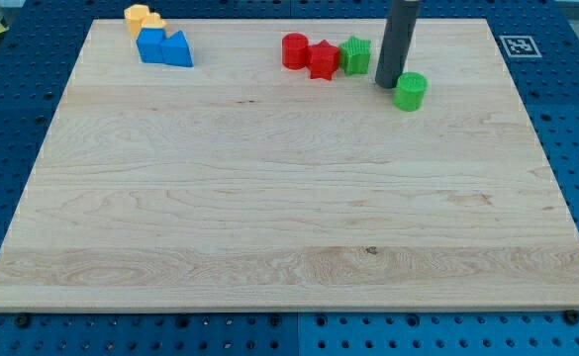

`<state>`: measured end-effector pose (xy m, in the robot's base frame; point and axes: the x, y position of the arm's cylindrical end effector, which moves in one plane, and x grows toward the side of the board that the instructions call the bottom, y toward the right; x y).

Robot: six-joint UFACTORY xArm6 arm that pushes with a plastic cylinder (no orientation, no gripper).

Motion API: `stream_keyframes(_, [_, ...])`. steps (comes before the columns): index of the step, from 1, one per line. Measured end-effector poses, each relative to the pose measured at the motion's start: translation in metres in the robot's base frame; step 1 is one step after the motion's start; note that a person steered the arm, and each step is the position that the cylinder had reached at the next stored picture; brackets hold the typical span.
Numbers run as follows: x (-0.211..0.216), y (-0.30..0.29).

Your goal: Move the green circle to the center right

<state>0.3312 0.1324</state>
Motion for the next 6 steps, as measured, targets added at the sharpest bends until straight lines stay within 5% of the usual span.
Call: stream_keyframes(6, [0.063, 0.058])
